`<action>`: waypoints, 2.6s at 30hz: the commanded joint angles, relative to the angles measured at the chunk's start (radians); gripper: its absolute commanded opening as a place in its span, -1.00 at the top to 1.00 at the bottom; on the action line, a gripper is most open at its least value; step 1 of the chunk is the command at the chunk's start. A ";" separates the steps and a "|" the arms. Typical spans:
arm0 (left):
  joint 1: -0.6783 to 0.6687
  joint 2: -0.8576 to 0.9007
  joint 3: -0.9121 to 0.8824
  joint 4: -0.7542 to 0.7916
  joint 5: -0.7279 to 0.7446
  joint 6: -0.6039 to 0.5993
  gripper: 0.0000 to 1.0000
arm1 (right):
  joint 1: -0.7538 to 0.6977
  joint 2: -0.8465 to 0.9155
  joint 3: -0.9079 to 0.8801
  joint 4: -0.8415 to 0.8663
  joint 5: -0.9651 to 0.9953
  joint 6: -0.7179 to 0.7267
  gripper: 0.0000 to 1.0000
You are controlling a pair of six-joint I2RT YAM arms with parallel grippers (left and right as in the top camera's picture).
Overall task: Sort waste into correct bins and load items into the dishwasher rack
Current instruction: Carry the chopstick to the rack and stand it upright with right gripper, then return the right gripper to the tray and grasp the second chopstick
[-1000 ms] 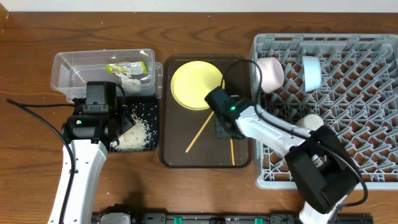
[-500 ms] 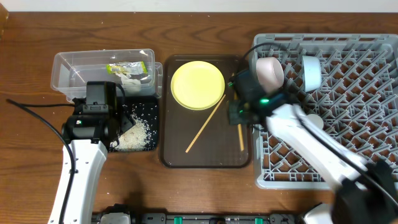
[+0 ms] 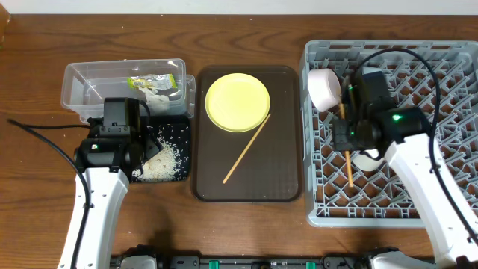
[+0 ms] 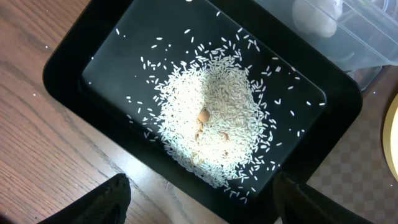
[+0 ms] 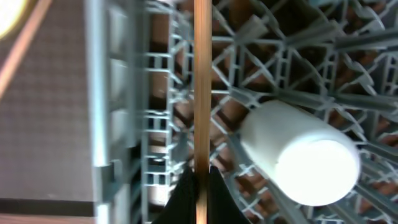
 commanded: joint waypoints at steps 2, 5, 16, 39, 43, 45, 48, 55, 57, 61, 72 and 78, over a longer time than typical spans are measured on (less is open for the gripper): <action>0.006 0.002 -0.009 -0.002 -0.019 -0.009 -0.53 | -0.028 0.084 -0.021 0.013 0.007 -0.073 0.97; 0.006 0.002 -0.009 -0.002 -0.019 -0.009 -0.53 | -0.027 0.143 -0.021 0.027 0.007 -0.084 0.91; 0.006 0.002 -0.009 -0.002 -0.019 -0.009 -0.53 | -0.025 0.081 0.044 0.062 -0.024 -0.072 0.14; 0.006 0.002 -0.009 -0.002 -0.019 -0.009 -0.53 | 0.464 0.349 0.066 0.405 -0.070 0.333 -0.26; 0.006 0.002 -0.009 -0.002 -0.019 -0.009 -0.53 | 0.515 0.451 0.066 0.456 -0.032 0.426 -0.25; 0.006 0.002 -0.009 -0.002 -0.019 -0.009 -0.53 | 0.536 0.497 0.066 0.493 -0.021 0.446 -0.24; 0.006 0.002 -0.009 -0.003 -0.019 -0.009 -0.53 | 0.554 0.544 0.066 0.521 0.019 0.446 -0.18; 0.006 0.002 -0.009 -0.002 -0.019 -0.009 -0.53 | 0.555 0.573 0.066 0.447 0.103 0.454 0.28; 0.006 0.002 -0.009 -0.002 -0.019 -0.009 -0.53 | 0.549 0.573 0.066 0.416 0.109 0.463 0.34; 0.006 0.002 -0.009 -0.003 -0.019 -0.009 -0.53 | 0.527 0.571 0.066 0.354 0.107 0.464 0.78; 0.006 0.002 -0.009 -0.003 -0.019 -0.009 -0.53 | 0.441 0.451 0.066 0.263 0.047 0.406 0.98; 0.006 0.002 -0.009 -0.003 -0.019 -0.009 -0.53 | 0.356 0.238 0.067 0.195 -0.001 0.225 0.98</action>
